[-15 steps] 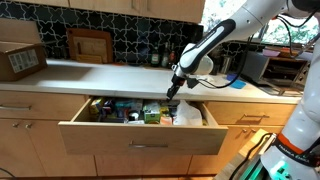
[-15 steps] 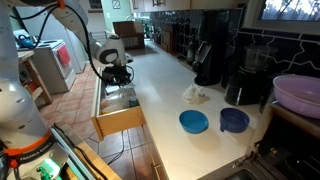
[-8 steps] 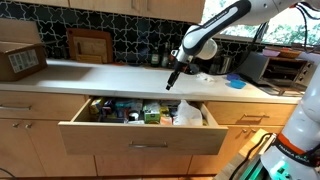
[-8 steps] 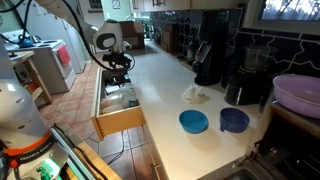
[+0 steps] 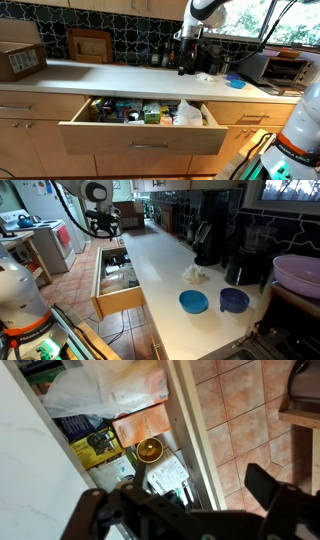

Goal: Put the white bag in the open drawer.

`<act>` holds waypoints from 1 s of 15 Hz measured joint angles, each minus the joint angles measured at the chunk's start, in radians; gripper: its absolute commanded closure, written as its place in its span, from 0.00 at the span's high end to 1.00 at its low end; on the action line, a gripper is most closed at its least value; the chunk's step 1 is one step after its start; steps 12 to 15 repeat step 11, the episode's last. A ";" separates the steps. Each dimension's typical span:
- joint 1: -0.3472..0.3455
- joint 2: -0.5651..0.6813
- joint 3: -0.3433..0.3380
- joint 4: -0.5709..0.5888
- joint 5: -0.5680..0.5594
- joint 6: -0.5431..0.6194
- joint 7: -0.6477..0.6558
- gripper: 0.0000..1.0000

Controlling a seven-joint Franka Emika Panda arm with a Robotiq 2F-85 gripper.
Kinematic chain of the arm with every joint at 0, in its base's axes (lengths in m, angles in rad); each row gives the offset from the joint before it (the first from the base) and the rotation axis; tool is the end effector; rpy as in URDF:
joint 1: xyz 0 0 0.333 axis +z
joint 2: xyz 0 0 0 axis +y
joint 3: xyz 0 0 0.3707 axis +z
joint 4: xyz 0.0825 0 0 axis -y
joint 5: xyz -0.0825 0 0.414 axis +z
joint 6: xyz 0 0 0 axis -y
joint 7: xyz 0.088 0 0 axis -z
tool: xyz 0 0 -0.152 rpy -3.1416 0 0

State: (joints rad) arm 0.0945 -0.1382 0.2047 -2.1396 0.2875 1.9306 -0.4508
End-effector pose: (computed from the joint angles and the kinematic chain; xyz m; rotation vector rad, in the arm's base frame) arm 0.4875 0.1860 0.4576 -2.7536 -0.9056 0.0774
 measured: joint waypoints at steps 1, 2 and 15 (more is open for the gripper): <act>0.007 -0.019 -0.005 0.021 0.000 -0.058 0.036 1.00; 0.013 -0.032 -0.007 0.035 0.000 -0.096 0.063 1.00; 0.057 -0.060 -0.010 0.083 -0.049 -0.136 0.040 1.00</act>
